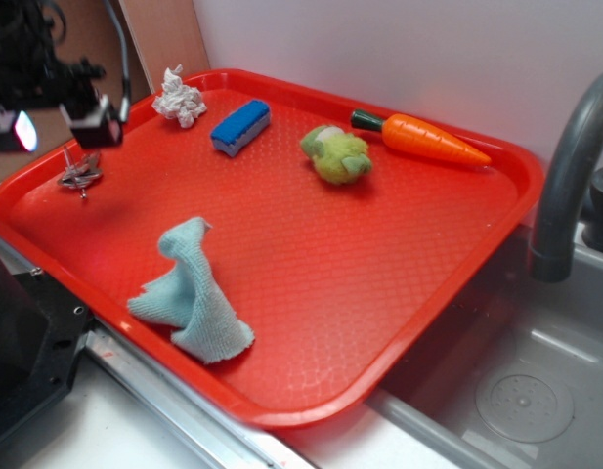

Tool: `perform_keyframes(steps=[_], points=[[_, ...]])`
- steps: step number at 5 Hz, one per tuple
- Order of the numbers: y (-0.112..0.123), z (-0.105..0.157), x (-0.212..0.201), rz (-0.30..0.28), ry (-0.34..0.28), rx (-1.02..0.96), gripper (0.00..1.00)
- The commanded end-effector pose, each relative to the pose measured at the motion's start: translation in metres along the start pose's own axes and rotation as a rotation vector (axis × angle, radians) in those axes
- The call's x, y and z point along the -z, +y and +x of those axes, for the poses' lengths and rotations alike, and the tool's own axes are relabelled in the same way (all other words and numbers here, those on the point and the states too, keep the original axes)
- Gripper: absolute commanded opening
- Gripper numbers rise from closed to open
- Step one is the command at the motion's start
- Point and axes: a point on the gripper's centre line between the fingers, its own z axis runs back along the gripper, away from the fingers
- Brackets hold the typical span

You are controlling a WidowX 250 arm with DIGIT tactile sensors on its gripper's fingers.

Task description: Grab the silver keys.

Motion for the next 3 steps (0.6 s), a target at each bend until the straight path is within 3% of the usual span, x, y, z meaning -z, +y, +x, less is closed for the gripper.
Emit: perform_keyframes(steps=[1,3], points=[[0.004,0.008,0.049,0.064,-0.01,-0.045,0.0],[0.004,0.017,0.024,0.048,0.0,0.074,0.0]])
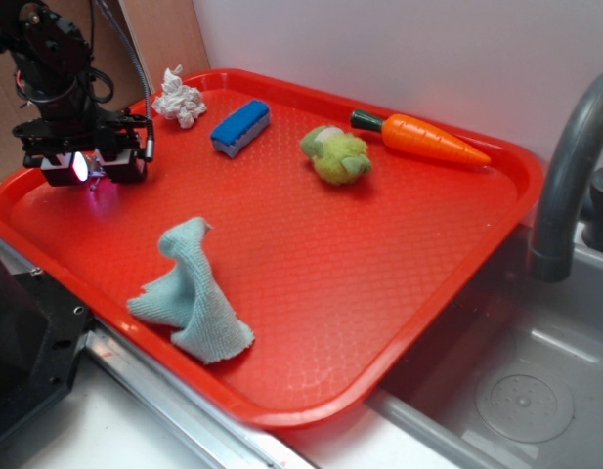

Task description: Grab the silver keys.

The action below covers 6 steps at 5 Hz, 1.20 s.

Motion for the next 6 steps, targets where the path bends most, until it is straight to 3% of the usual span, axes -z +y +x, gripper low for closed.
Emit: perform_keyframes(steps=[1,2,4,6], points=[[0.007,0.002,-0.059,-0.019,0.062,0.177,0.0],[0.003,0.0,-0.111,0.02,0.021,0.189,0.0],[-0.032,-0.006,-0.188,-0.057,-0.03,0.477,0.0],[-0.056,-0.007,-0.17,-0.016,0.021,0.569,0.0]])
